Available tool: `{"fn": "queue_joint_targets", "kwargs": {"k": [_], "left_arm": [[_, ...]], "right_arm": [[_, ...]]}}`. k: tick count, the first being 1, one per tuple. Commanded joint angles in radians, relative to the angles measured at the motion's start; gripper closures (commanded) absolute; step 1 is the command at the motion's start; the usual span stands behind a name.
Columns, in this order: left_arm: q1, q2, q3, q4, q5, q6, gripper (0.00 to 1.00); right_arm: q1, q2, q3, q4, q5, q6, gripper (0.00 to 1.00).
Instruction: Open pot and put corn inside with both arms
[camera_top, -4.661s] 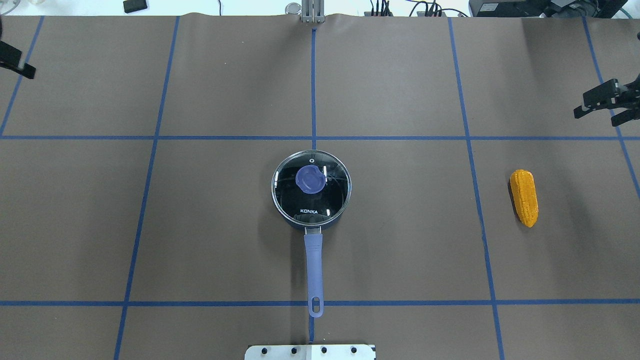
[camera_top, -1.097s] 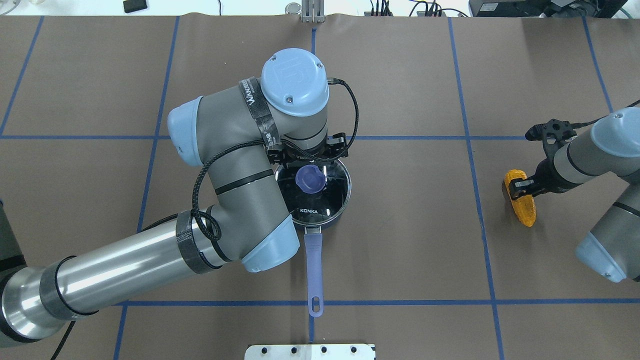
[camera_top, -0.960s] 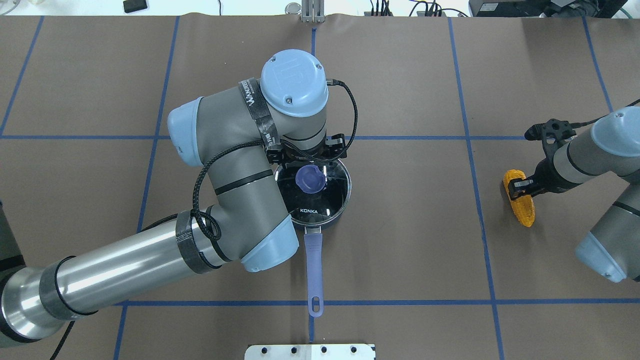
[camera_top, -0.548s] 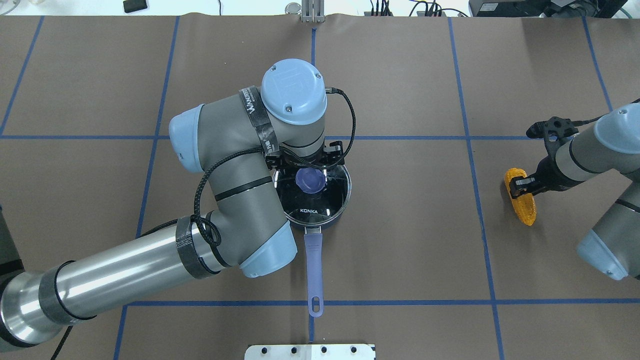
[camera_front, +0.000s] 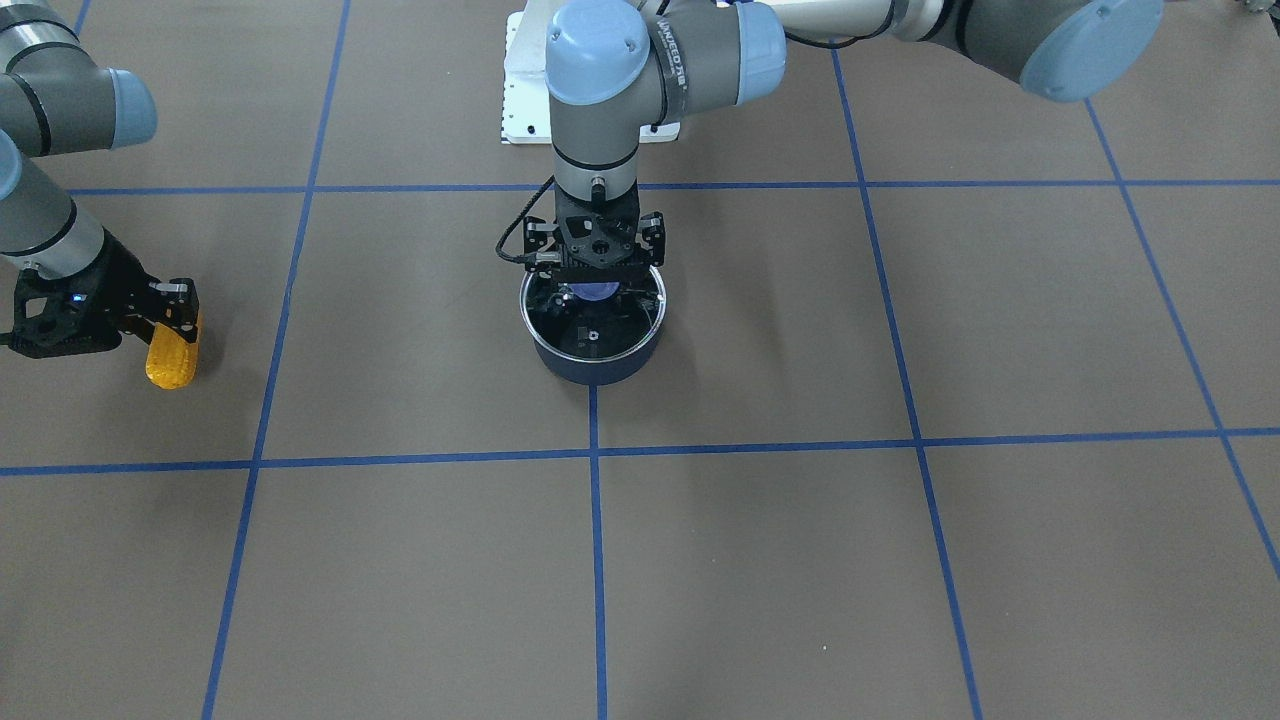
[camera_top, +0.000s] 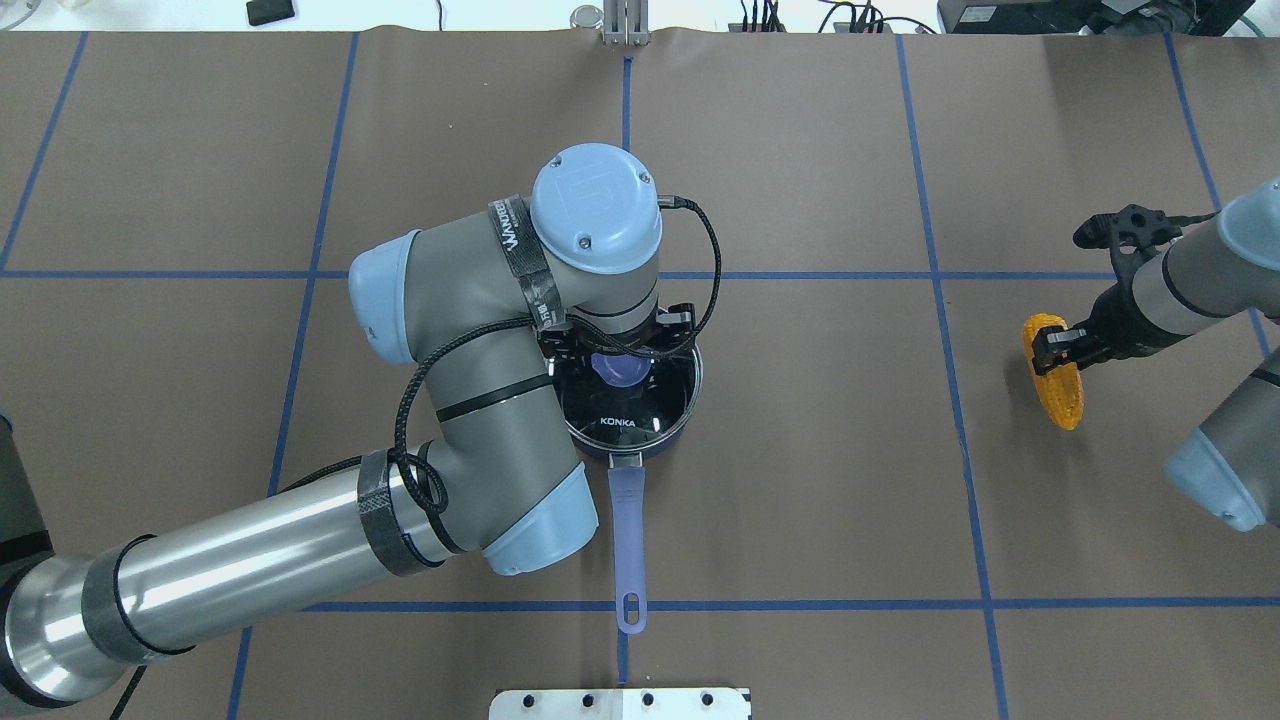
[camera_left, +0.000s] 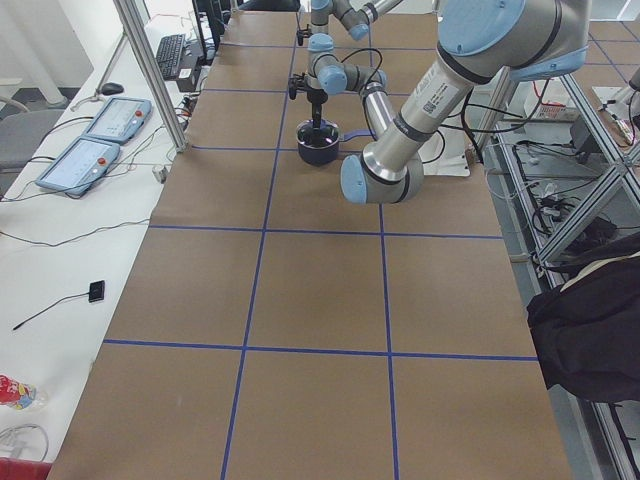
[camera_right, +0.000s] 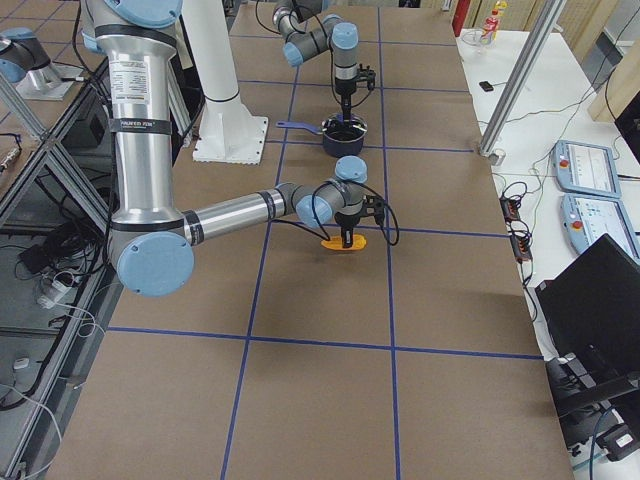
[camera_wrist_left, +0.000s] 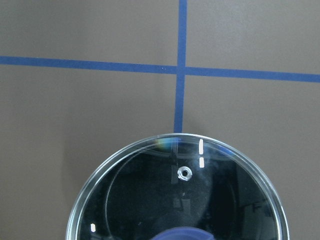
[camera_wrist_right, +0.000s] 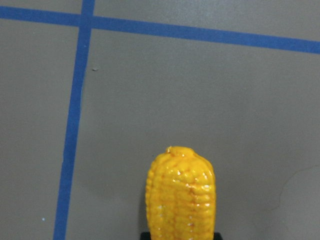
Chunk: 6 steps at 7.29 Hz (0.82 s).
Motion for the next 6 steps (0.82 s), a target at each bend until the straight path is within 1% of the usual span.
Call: {"fn": "queue_joint_targets", "kwargs": {"k": [1,2,3,5,6], "left_arm": [[0.001,0.001,0.005,-0.015,0.000,0.000,0.44],[-0.001,0.001,0.005,-0.015,0.000,0.000,0.55],[-0.001,0.000,0.002,-0.015,0.000,0.002,0.58],[-0.021,0.001,-0.050,-0.002,-0.011,0.049,0.58],[-0.054,0.036,-0.089,-0.002,-0.044,0.052,0.58]], "right_arm": [[0.032,0.022,0.000,-0.004,0.046,-0.002,0.64],[0.044,0.025,0.001,-0.004,0.061,0.000,0.64],[0.057,0.045,0.003,-0.036,0.071,0.000,0.64],[0.070,0.152,0.040,-0.201,0.075,0.000,0.64],[0.069,0.189,0.064,-0.270,0.071,0.001,0.64]]}}
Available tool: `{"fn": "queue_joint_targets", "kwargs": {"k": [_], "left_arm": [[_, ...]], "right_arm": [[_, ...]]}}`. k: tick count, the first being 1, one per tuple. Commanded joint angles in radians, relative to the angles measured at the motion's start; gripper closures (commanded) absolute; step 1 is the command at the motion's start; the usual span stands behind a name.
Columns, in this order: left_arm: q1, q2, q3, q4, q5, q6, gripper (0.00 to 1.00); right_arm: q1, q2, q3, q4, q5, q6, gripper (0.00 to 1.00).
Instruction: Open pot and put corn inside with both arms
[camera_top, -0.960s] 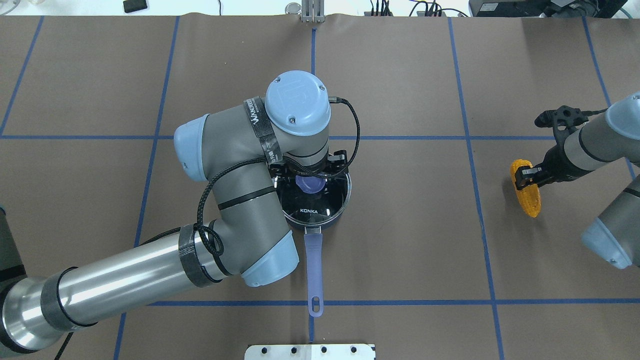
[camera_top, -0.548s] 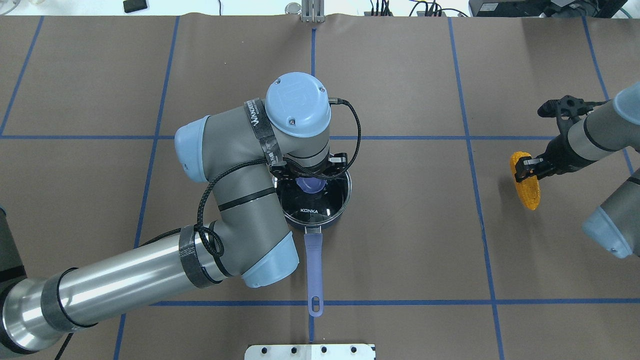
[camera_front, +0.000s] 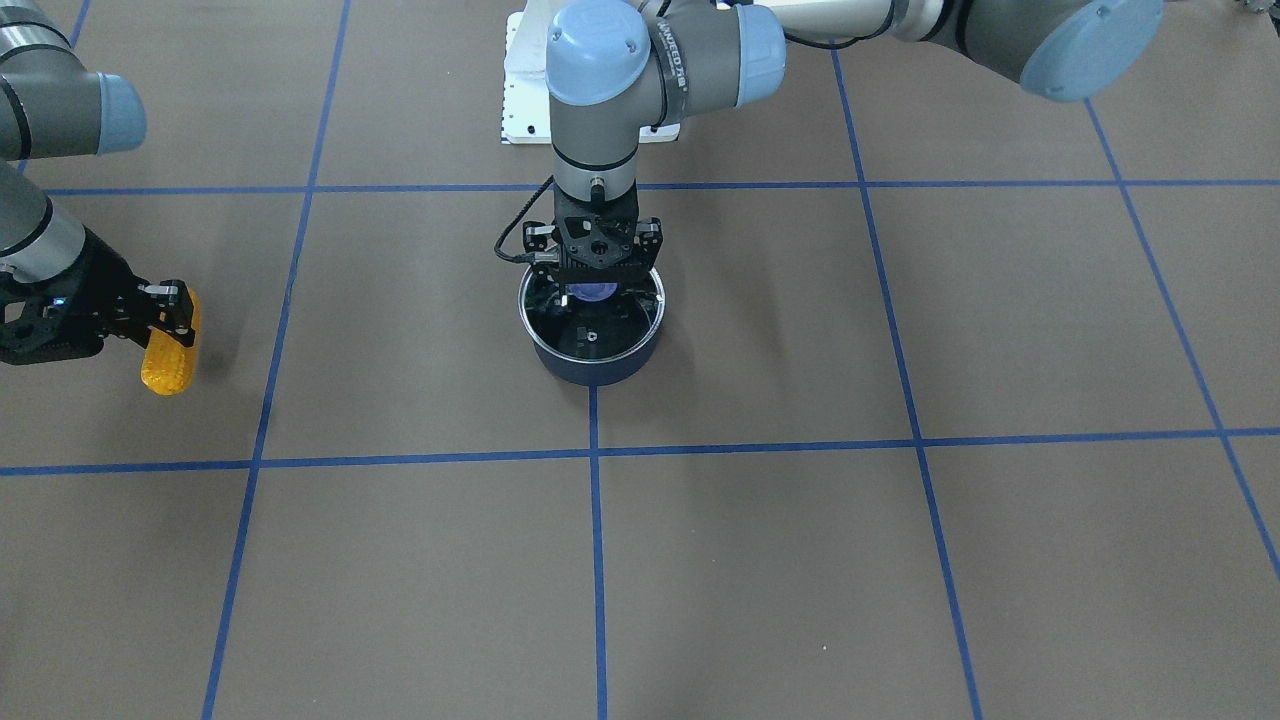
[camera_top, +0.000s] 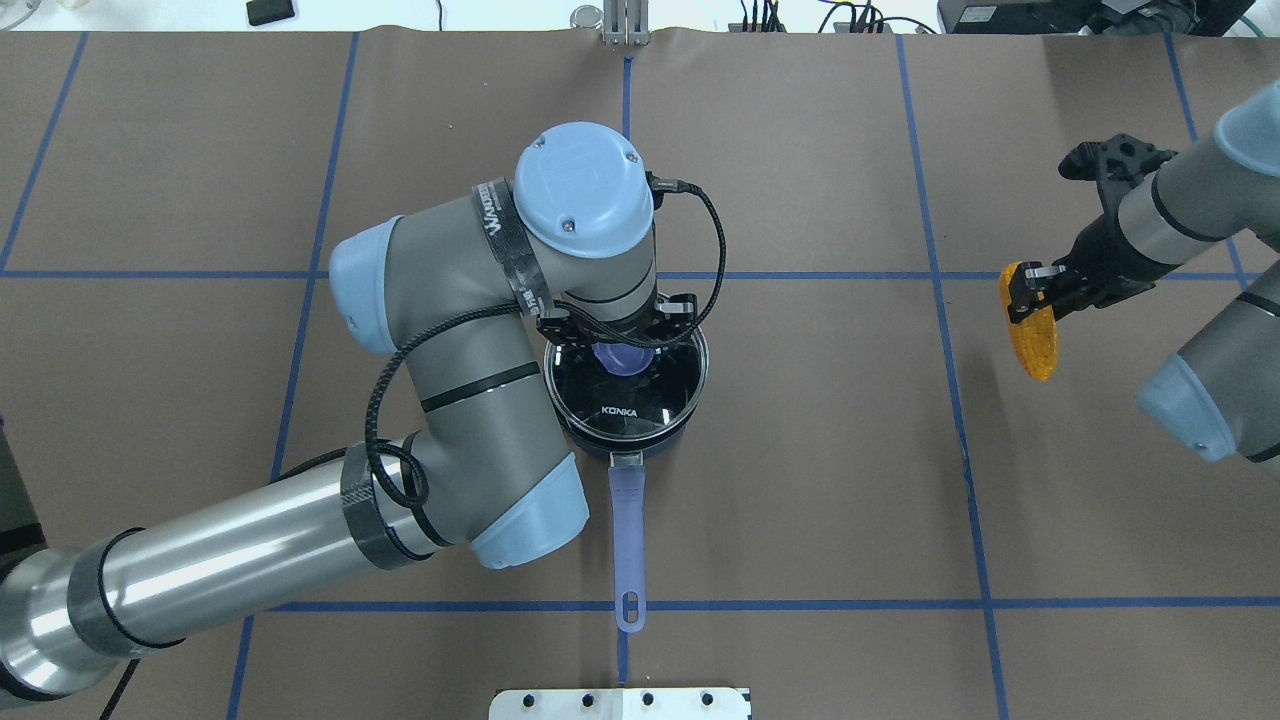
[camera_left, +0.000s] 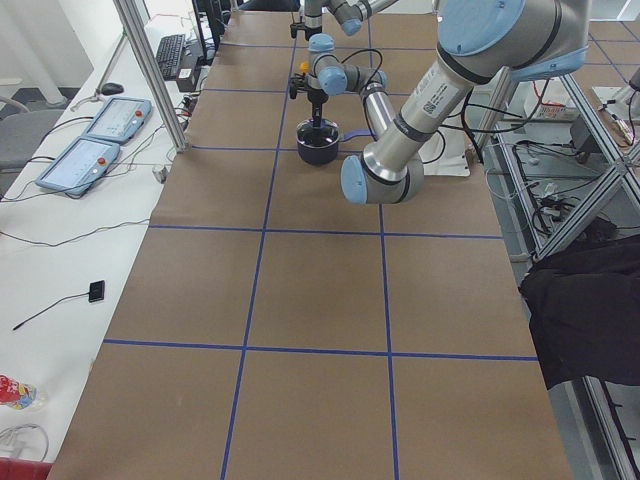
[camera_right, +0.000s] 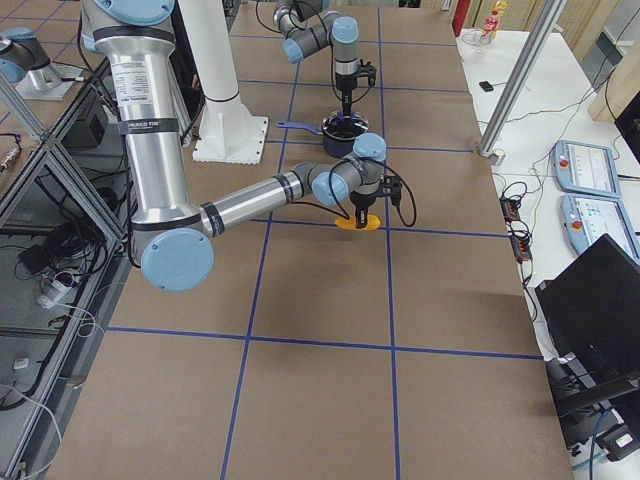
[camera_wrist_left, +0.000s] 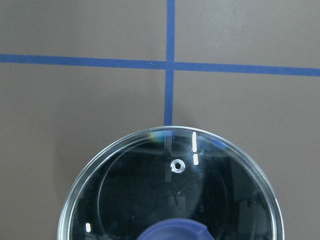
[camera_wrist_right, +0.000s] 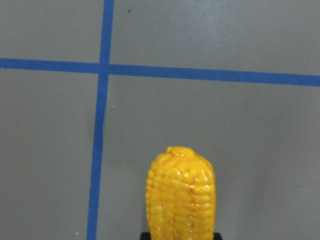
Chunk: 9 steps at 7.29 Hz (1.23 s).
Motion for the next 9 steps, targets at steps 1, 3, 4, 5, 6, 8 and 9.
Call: {"fn": "queue_joint_targets", "kwargs": {"k": [1,3,4,5,6,8,9], "left_arm": [[-0.076,0.082,-0.102,0.011,-0.089,0.098,0.58],[-0.140,0.249,-0.248,0.014,-0.111,0.230,0.58],[-0.170,0.327,-0.297,0.011,-0.140,0.296,0.58],[-0.194,0.408,-0.342,0.002,-0.147,0.367,0.59],[-0.226,0.468,-0.357,-0.009,-0.147,0.431,0.59],[-0.292,0.640,-0.342,-0.213,-0.185,0.507,0.60],[-0.340,0.697,-0.306,-0.297,-0.243,0.557,0.62]], "right_arm": [[0.003,0.083,0.037,-0.133,-0.004,0.009,0.63],[-0.014,0.125,0.075,-0.201,-0.013,0.055,0.63],[-0.030,0.171,0.091,-0.250,-0.019,0.094,0.62],[-0.066,0.207,0.107,-0.263,-0.022,0.186,0.60],[-0.116,0.243,0.118,-0.263,-0.042,0.284,0.60],[-0.225,0.339,0.120,-0.301,-0.137,0.447,0.61],[-0.256,0.394,0.123,-0.365,-0.160,0.484,0.61]]}}
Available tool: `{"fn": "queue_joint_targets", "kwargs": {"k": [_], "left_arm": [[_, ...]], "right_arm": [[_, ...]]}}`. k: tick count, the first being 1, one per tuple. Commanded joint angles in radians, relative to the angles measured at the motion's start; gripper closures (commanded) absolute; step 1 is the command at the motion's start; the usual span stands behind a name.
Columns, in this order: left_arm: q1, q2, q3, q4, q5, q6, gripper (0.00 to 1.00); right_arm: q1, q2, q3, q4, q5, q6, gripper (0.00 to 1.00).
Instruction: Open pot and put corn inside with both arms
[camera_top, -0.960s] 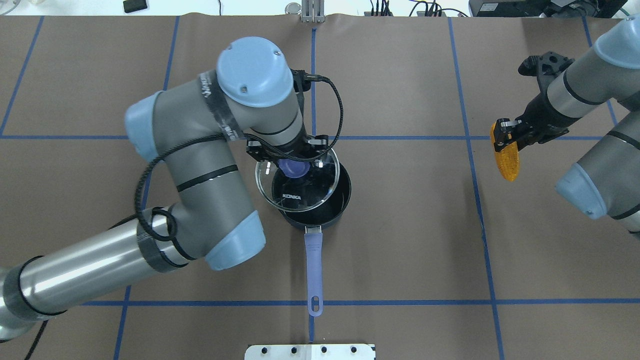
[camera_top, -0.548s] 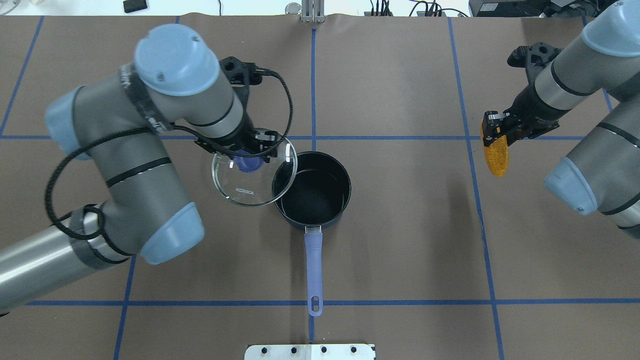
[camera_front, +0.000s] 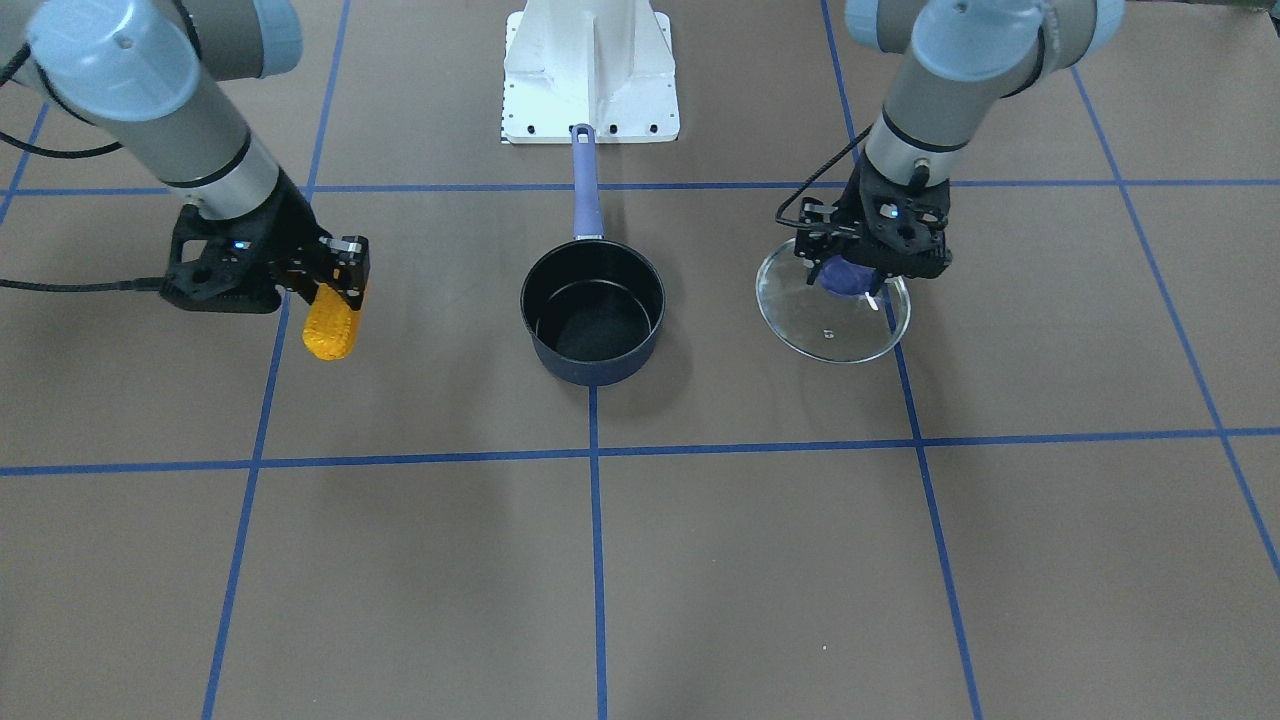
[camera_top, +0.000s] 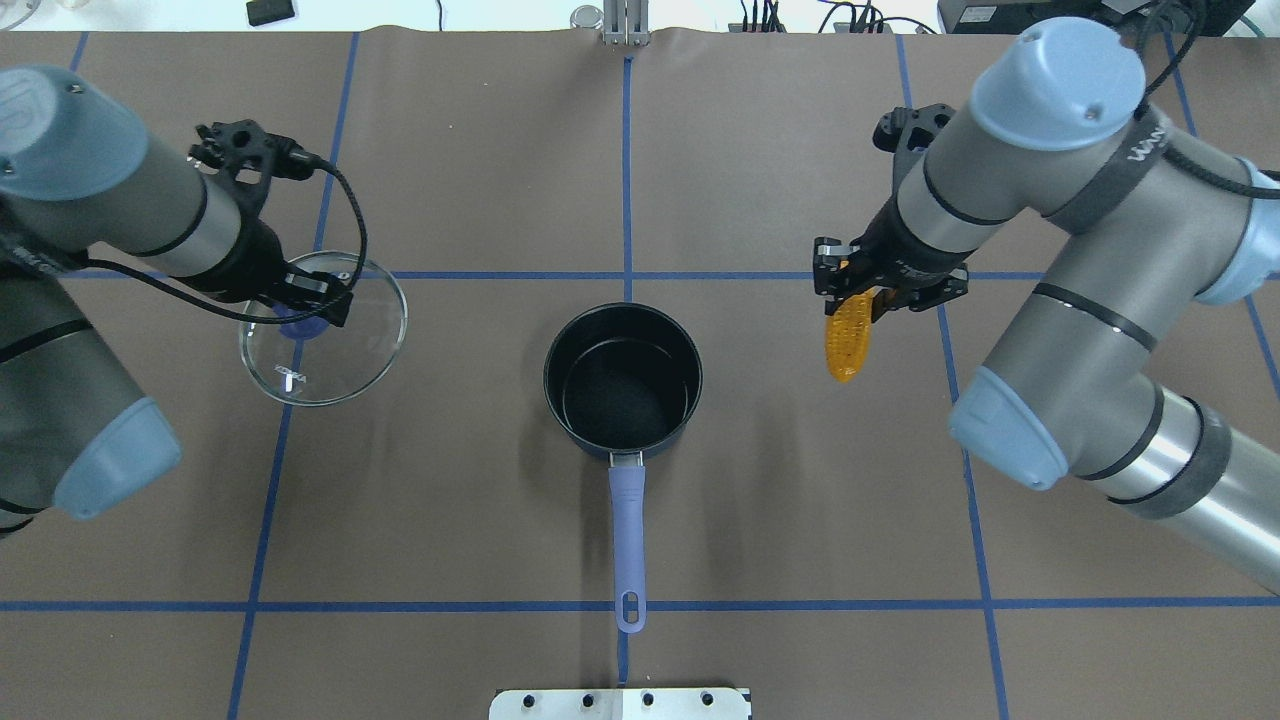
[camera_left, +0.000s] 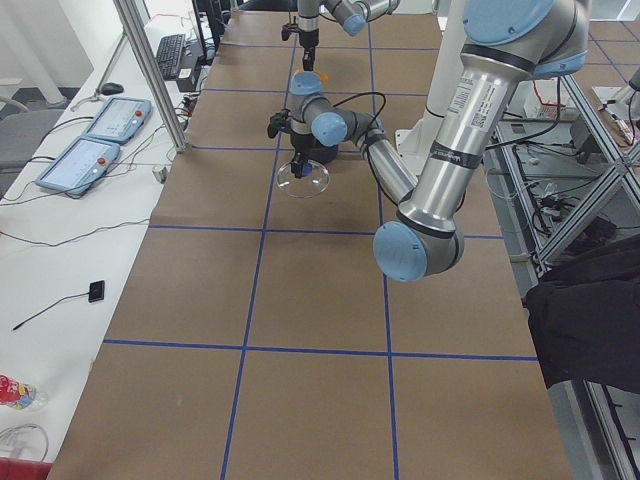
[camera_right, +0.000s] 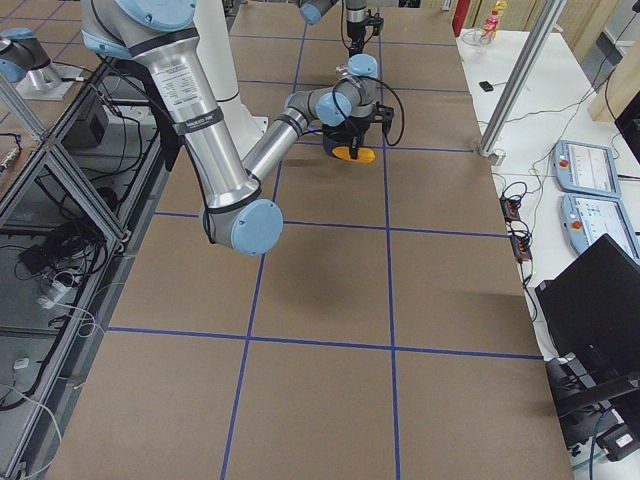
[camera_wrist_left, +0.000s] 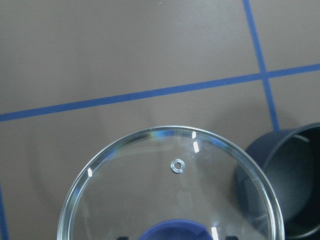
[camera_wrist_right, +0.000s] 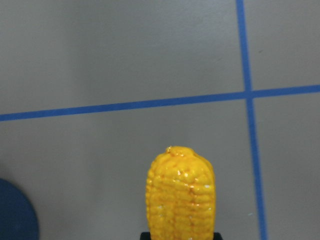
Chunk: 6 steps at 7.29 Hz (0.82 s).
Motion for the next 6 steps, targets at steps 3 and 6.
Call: {"fn": "queue_joint_targets", "kwargs": {"k": [3,6], "left_arm": [[-0.140,0.216,0.121,-0.255,-0.086,0.222,0.61],[-0.157,0.304,0.273,-0.500,-0.086,0.259,0.58]], "right_arm": [[-0.133,0.166,-0.006,-0.090,-0.105,0.189,0.62],[-0.221,0.256,-0.068,-0.108,-0.188,0.238,0.61]]}}
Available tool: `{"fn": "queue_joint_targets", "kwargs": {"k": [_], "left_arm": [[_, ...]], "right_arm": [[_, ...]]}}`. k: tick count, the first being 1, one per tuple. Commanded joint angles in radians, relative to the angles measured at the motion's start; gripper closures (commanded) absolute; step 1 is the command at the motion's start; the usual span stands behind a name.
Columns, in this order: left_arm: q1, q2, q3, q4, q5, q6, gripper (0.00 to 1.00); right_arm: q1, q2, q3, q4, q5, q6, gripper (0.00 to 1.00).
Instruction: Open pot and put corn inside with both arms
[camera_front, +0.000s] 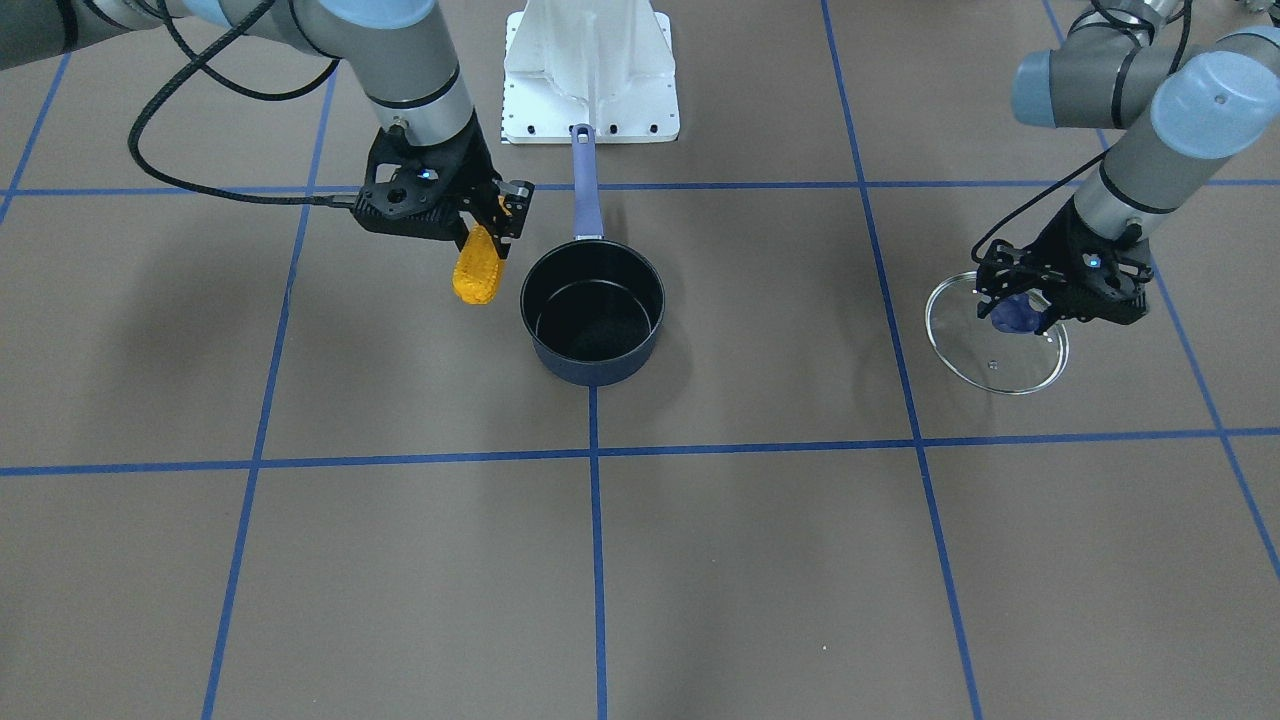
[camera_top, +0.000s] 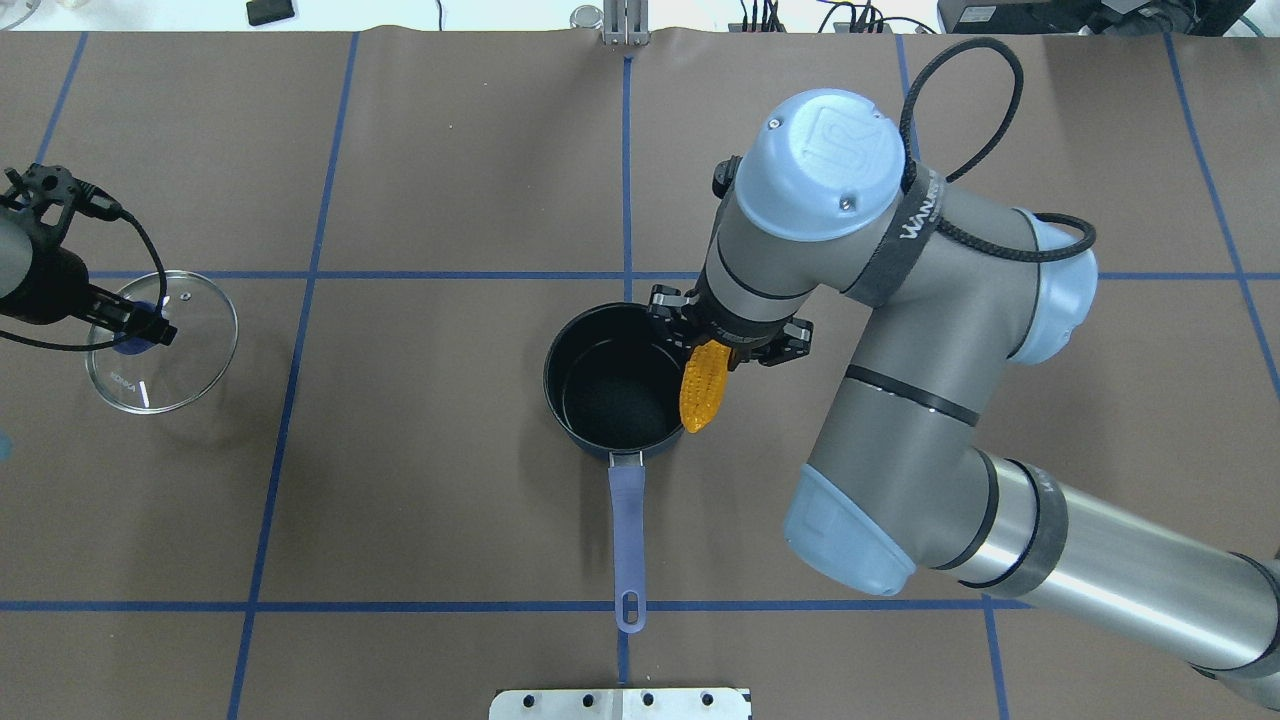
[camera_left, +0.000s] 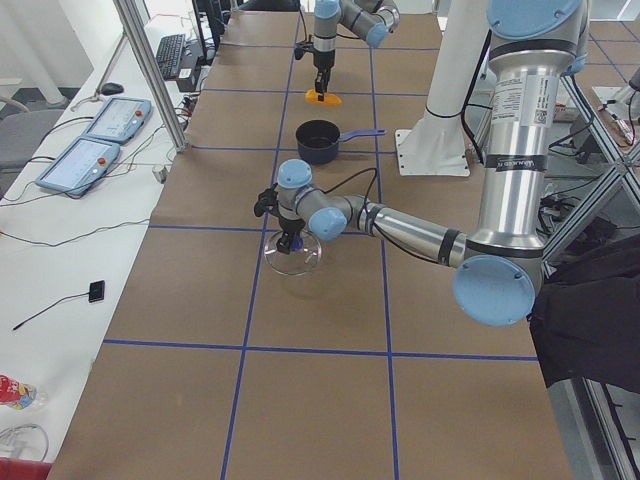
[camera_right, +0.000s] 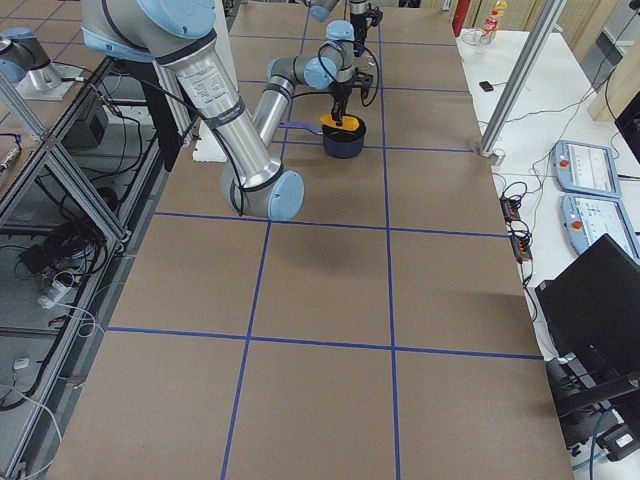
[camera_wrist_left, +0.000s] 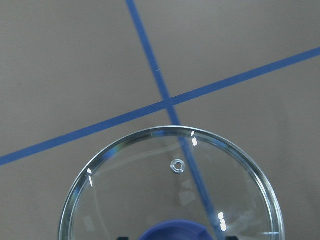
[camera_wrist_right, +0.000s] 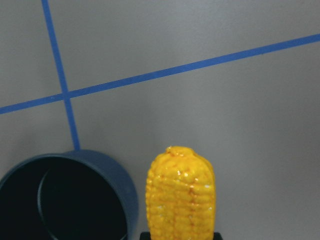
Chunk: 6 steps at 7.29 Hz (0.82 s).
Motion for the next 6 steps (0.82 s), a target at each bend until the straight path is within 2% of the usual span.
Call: {"fn": "queue_joint_targets", "kwargs": {"k": [1,4,6], "left_arm": [[-0.004,0.047,0.043,-0.071,0.003,0.011,0.58],[-0.003,0.071,0.050,-0.095,0.012,0.011,0.58],[0.002,0.069,0.055,-0.092,0.015,0.011,0.51]], "right_arm": [[-0.036,0.038,-0.031,-0.001,-0.031,0.018,0.62],[-0.042,0.081,-0.084,0.003,-0.042,0.018,0.62],[-0.042,0.081,-0.086,0.005,-0.042,0.017,0.62]]}}
